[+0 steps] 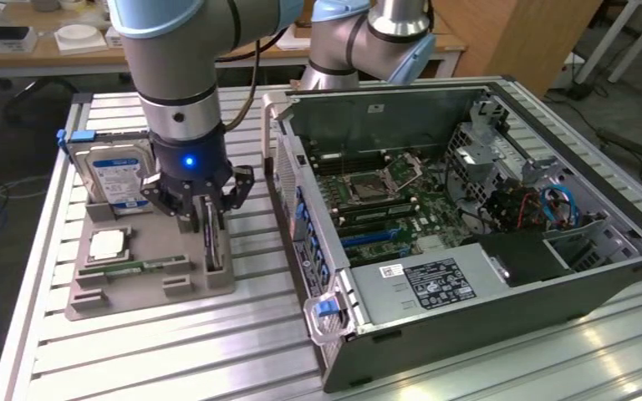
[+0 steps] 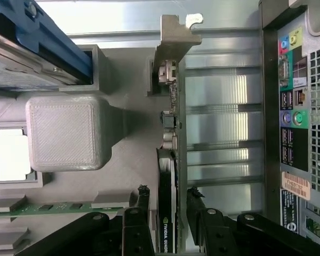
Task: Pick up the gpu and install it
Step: 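Pick up the gpu and move the gpu toward the slot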
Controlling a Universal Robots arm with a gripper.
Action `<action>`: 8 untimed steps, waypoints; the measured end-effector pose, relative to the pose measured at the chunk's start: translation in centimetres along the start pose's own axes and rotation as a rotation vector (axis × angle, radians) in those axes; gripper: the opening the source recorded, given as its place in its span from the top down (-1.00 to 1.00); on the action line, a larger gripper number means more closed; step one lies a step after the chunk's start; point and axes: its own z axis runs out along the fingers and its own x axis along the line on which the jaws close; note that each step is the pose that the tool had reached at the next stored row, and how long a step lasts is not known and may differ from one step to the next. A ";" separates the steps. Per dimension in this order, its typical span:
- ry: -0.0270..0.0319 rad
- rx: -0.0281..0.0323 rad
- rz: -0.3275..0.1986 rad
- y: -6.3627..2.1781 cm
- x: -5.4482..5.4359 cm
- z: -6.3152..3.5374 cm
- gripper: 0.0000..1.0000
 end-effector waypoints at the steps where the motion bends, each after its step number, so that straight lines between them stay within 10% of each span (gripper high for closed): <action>1: 0.0002 -0.0001 -0.006 0.00 0.0 0.04 0.18; 8: 0.0002 -0.0002 -0.008 0.00 0.0 0.05 0.18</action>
